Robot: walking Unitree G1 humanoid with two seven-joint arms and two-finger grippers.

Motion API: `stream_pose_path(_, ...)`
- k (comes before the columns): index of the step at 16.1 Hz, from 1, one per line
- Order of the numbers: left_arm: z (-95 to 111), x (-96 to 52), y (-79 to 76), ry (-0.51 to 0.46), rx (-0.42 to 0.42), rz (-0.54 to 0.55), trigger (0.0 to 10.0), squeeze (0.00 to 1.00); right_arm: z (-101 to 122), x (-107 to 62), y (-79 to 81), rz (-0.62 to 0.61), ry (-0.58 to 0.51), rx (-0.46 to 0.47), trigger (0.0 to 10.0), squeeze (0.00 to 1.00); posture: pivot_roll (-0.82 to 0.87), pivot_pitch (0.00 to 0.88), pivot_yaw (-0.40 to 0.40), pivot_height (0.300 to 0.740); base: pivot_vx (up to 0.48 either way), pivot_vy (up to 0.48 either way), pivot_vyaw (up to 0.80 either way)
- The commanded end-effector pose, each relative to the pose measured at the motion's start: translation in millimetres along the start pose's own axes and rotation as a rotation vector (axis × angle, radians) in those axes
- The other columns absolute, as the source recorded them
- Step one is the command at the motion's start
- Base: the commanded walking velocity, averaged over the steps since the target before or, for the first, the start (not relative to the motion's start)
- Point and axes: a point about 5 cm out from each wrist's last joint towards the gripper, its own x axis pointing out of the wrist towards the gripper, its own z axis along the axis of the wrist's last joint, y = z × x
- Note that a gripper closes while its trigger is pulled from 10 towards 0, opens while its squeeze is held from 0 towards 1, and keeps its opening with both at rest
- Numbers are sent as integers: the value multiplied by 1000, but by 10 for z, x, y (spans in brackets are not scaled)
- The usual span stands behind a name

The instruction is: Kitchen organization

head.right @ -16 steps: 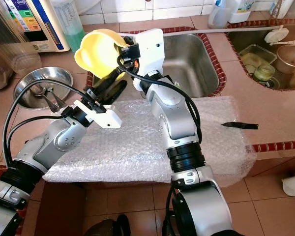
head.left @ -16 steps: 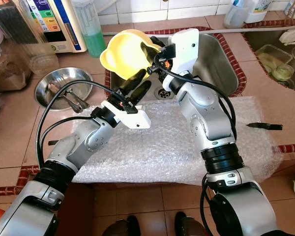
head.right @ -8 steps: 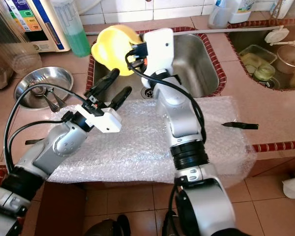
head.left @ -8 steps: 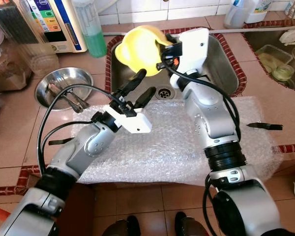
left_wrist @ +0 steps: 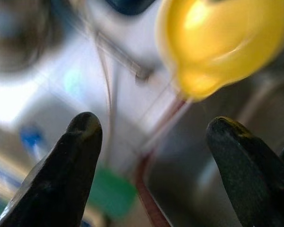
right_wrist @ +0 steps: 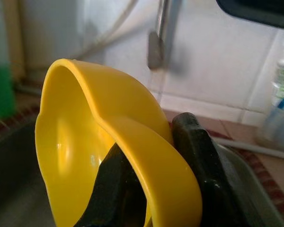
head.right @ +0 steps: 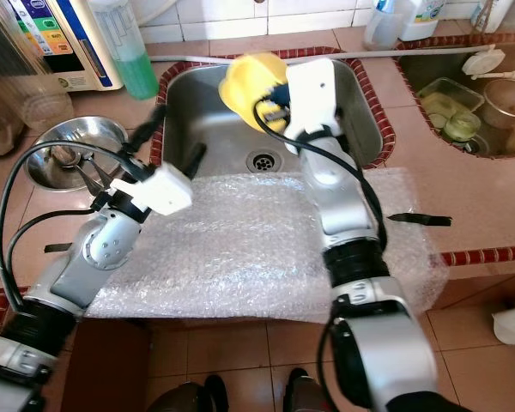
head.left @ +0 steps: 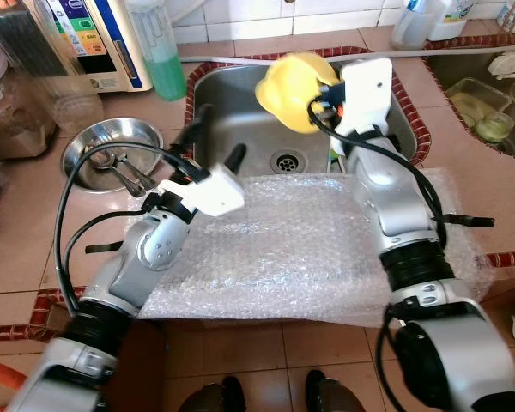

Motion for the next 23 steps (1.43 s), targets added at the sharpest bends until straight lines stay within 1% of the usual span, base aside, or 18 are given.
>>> stream_pose_path(1,-98,-56,-7,65,-44,-12,10000,1000,-78,-29,-10,-2,17,-16,10000,0,-52,271,99,740,0,0,0)
stream_pose_path(3,-158,12,28,128,-125,-36,10000,1000,-294,-81,-127,9,94,-167,10000,0,-48,270,102,740,0,0,0)
stream_pose_path(5,-189,83,113,169,-191,-24,10000,1000,-432,-129,-206,31,145,-259,10000,0,-49,269,104,740,0,0,0)
stream_pose_path(6,-202,124,169,186,-216,-4,10000,1000,-488,-158,-251,39,166,-284,10000,0,-49,268,105,740,0,0,0)
stream_pose_path(7,-203,179,244,195,-246,18,10000,1000,-581,-199,-310,53,211,-330,10000,0,-52,265,106,740,0,0,0)
stream_pose_path(8,-197,214,290,193,-241,27,10000,1000,-642,-229,-348,58,236,-355,10000,0,-53,264,107,740,0,0,0)
stream_pose_path(9,-189,253,326,192,-240,28,10000,1000,-753,-288,-394,71,290,-397,10000,0,-55,263,106,740,0,0,0)
stream_pose_path(10,-193,276,344,202,-262,32,10000,1000,-847,-344,-423,77,335,-403,10000,0,-54,262,108,740,0,0,0)
stream_pose_path(11,-197,285,351,209,-270,30,10000,1000,-897,-375,-424,88,357,-387,10000,0,-53,263,109,740,0,0,0)
stream_pose_path(13,-210,304,359,218,-263,10,10000,1000,-979,-419,-411,118,403,-384,10000,1000,-50,264,109,740,0,0,0)
stream_pose_path(14,-227,304,356,231,-269,2,10000,976,-979,-415,-412,117,404,-388,10000,1000,-47,264,110,740,0,0,0)
stream_pose_path(16,-248,295,350,242,-268,-18,10000,867,-959,-384,-461,92,418,-415,10000,1000,-44,263,111,740,0,0,0)
stream_pose_path(17,-251,293,349,243,-267,-21,10000,839,-955,-380,-479,79,422,-424,10000,1000,-43,262,111,740,0,0,0)
stream_pose_path(18,-264,288,339,252,-264,-42,10000,639,-948,-370,-531,49,443,-425,10000,1000,-42,260,111,740,0,0,0)
stream_pose_path(19,-265,291,333,252,-266,-57,10000,345,-946,-363,-532,57,451,-428,10000,1000,-43,258,111,740,0,0,0)
stream_pose_path(20,-263,293,318,251,-271,-81,10000,314,-951,-363,-516,75,457,-420,10000,1000,-44,257,111,740,0,0,0)
stream_pose_path(21,-236,304,288,236,-311,-120,10000,0,-943,-354,-498,90,451,-418,10000,1000,-46,259,111,740,0,0,0)
stream_pose_path(23,-182,312,227,203,-358,-185,10000,0,-943,-351,-475,104,450,-405,10000,1000,-48,261,113,740,0,0,0)
